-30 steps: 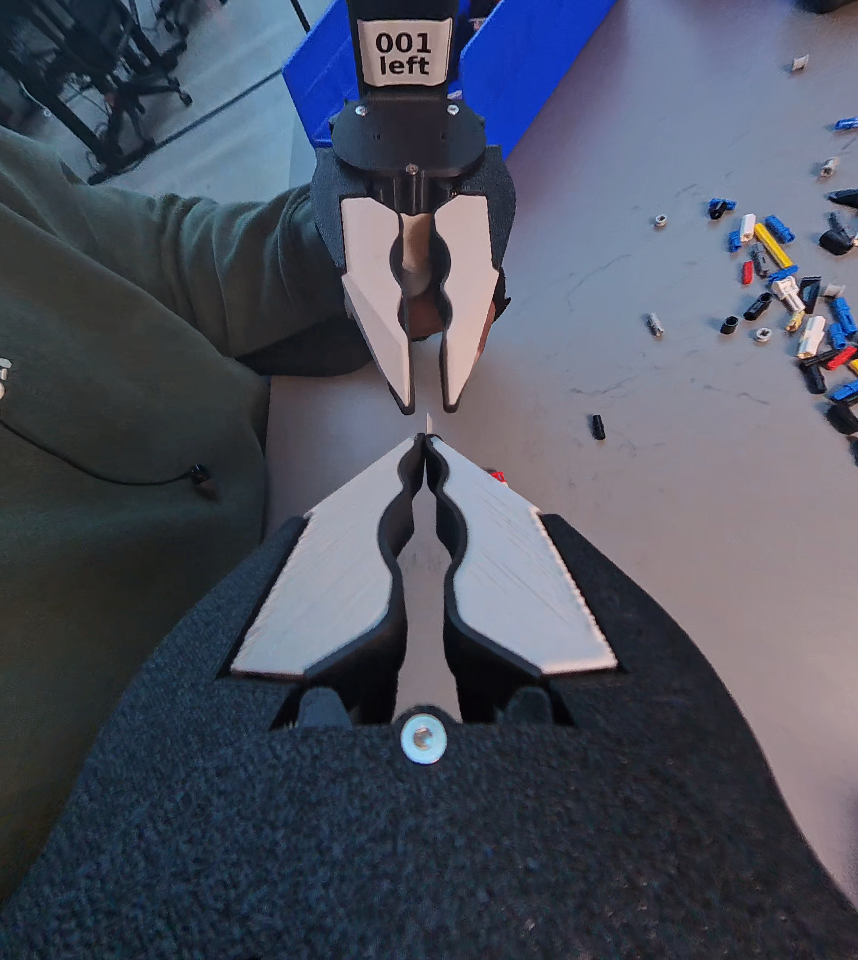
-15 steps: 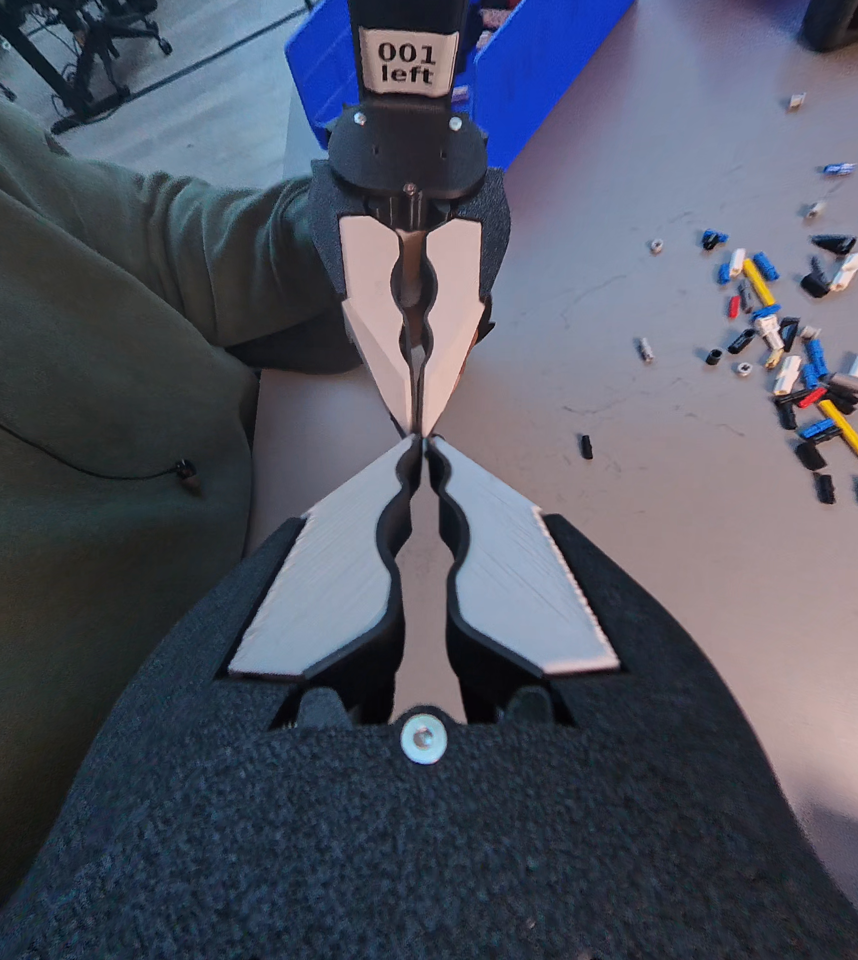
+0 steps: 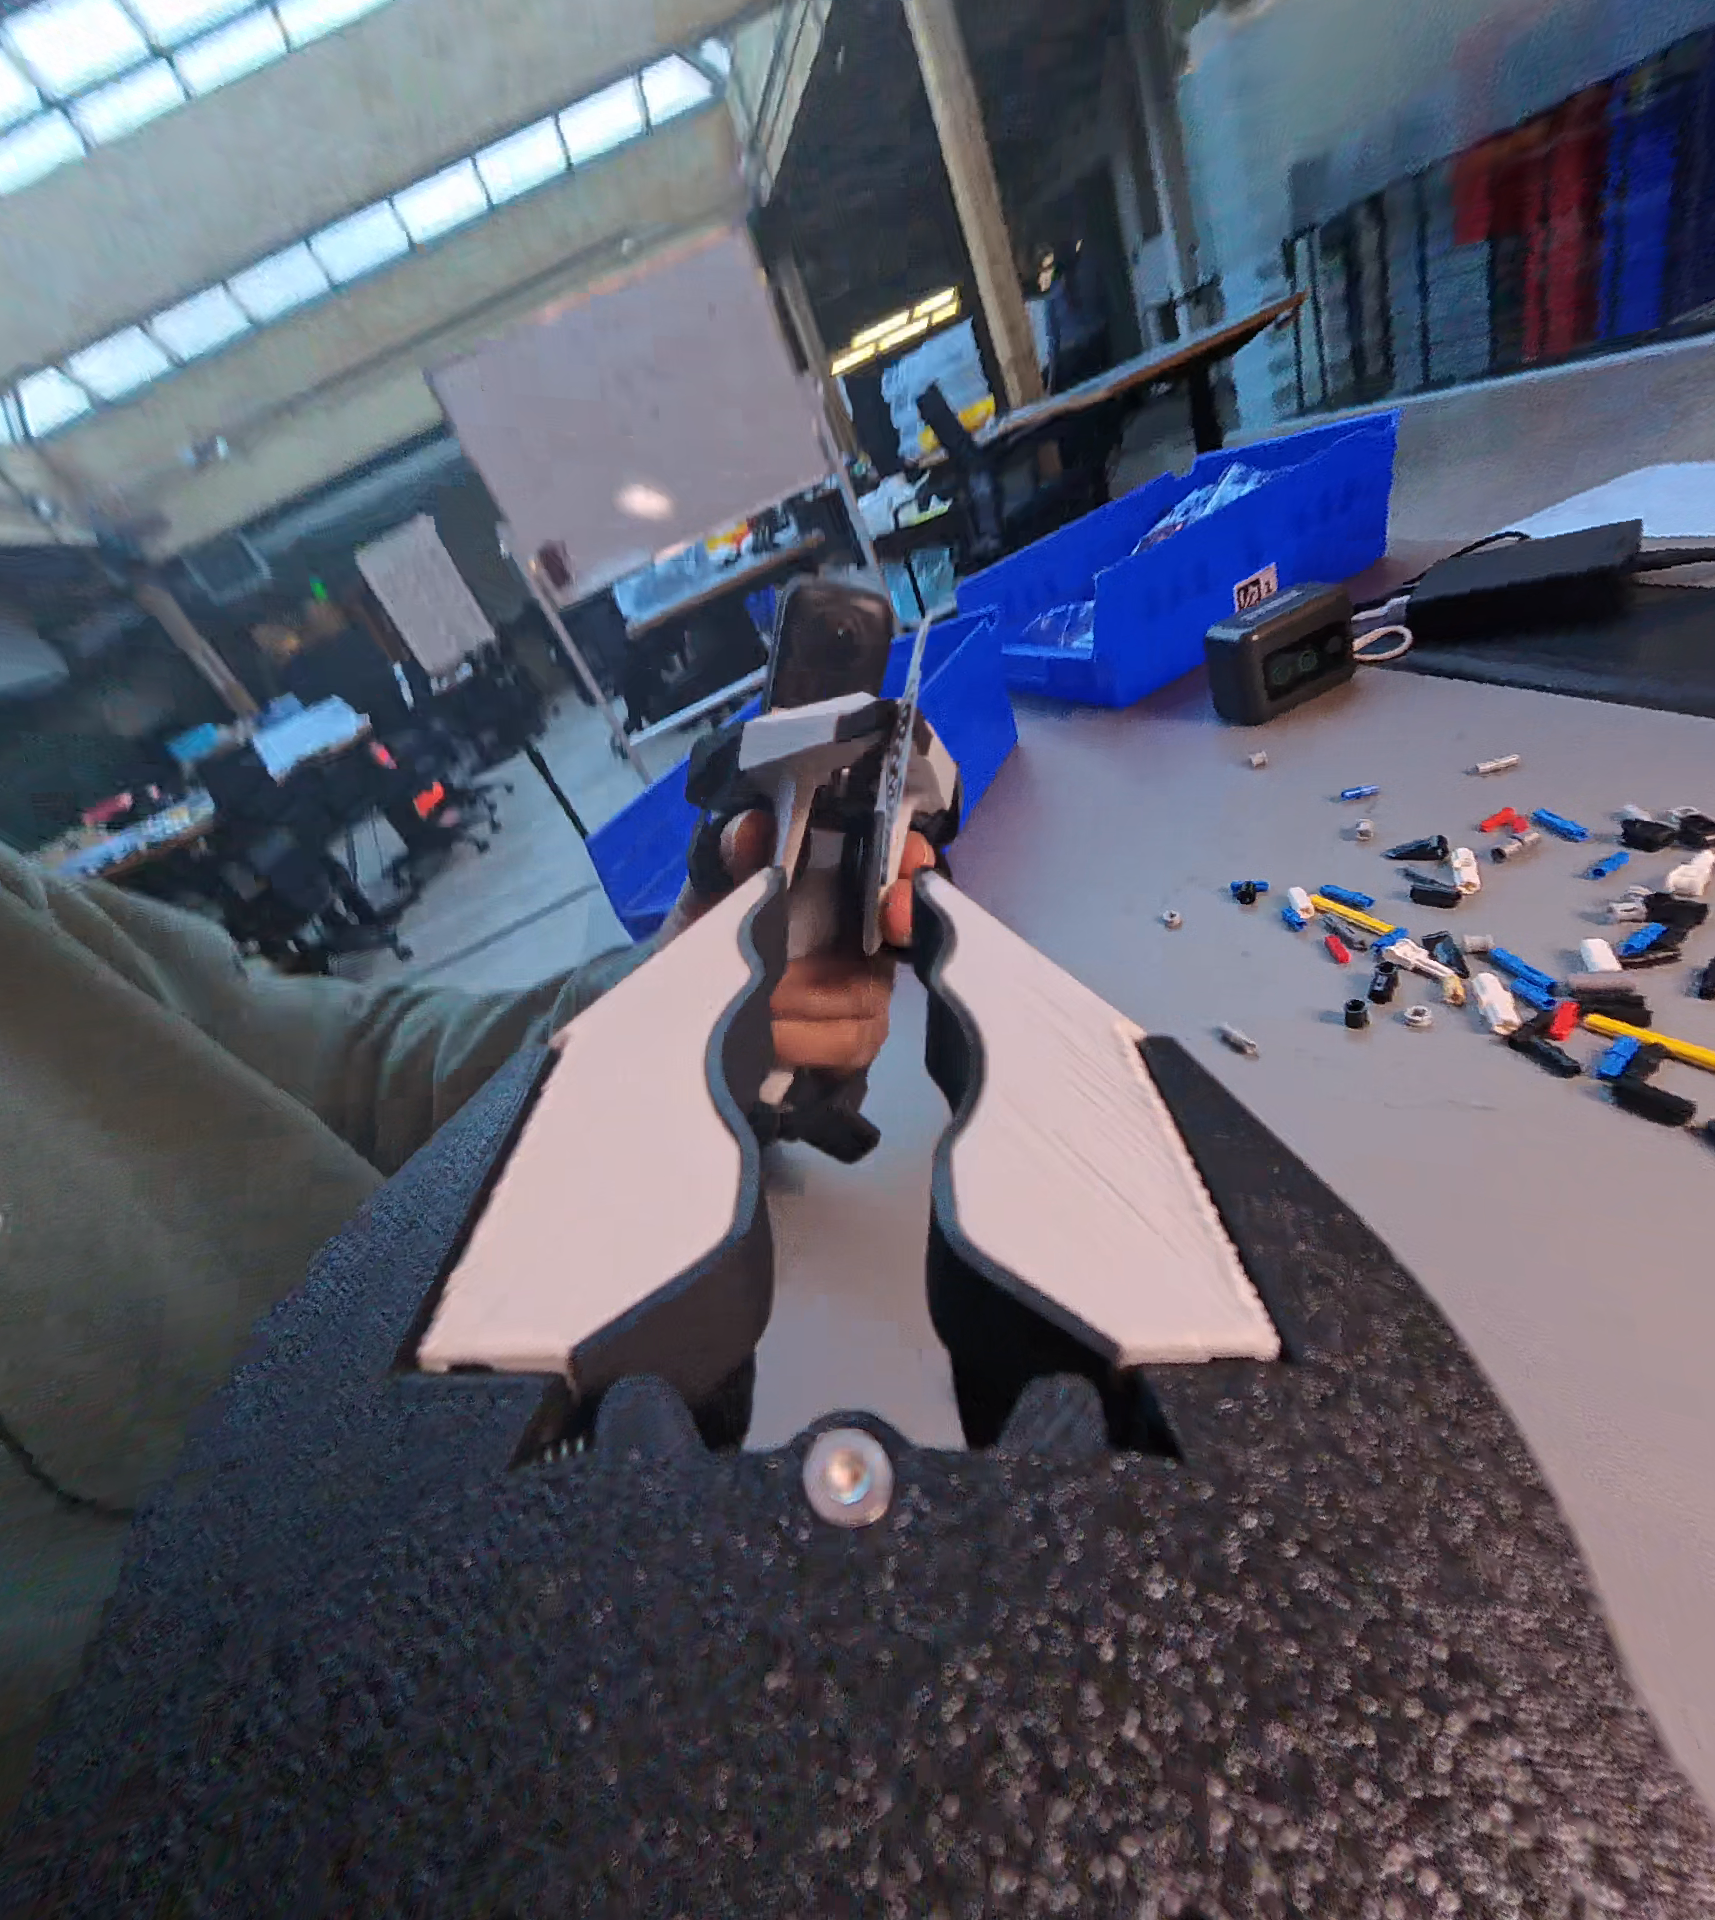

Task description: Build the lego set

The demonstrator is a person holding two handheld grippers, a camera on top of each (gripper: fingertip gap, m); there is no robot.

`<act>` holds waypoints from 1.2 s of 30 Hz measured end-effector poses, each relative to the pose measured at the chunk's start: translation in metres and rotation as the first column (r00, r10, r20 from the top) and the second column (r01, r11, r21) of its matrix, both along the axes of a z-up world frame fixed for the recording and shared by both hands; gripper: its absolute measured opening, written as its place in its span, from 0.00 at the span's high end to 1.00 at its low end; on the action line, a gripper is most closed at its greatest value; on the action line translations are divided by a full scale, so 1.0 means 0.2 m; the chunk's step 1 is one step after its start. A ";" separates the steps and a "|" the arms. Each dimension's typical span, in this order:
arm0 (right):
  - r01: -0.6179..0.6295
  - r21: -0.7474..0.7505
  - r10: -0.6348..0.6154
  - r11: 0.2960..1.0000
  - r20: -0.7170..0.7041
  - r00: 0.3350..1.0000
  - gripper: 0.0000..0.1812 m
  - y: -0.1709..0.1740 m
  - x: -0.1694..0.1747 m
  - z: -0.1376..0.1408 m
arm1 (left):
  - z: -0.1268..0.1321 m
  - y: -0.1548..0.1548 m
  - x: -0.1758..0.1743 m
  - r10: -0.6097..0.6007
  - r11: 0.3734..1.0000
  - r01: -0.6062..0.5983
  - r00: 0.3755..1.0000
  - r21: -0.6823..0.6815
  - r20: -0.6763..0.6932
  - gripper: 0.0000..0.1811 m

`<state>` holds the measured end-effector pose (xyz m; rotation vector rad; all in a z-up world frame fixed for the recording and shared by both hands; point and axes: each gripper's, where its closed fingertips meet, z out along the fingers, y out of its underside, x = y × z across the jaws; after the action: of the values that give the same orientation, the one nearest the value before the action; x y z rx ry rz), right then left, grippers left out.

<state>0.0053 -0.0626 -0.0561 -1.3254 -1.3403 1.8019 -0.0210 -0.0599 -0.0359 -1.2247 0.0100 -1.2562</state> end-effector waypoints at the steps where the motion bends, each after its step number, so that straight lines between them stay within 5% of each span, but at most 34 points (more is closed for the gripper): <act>1: 0.025 -0.051 -0.026 0.998 -0.021 0.999 0.90 0.00 -0.01 0.00 | 0.01 0.00 0.00 0.008 1.000 -0.008 1.000 0.007 0.013 1.00; 5: 0.105 -0.128 -0.117 0.986 -0.087 0.989 0.95 0.01 -0.05 0.02 | 0.01 0.00 -0.02 0.029 1.000 -0.029 0.999 0.012 0.038 1.00; 20: 0.133 -0.175 -0.148 0.976 -0.075 0.986 1.00 0.04 -0.09 0.02 | 0.01 0.01 -0.05 0.066 0.998 -0.065 0.997 -0.004 0.051 1.00; 29: -0.053 0.007 0.052 0.999 0.121 0.991 1.00 0.12 0.03 0.06 | -0.05 0.02 0.07 0.026 0.999 -0.030 0.987 -0.022 -0.157 0.88; 33: -0.160 0.053 0.137 0.986 0.297 0.945 1.00 0.16 0.13 0.05 | -0.16 0.04 0.13 0.048 0.997 -0.071 0.903 -0.038 -0.428 0.82; 36: -0.223 0.057 0.184 0.973 0.390 0.902 1.00 0.16 0.20 0.00 | -0.34 0.05 0.17 -0.018 0.989 -0.087 0.742 -0.122 -0.670 0.77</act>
<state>0.0457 -0.0311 -0.0559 -1.5887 -1.8130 1.6306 0.0135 -0.0496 -0.1049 -1.7497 0.4314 -0.7252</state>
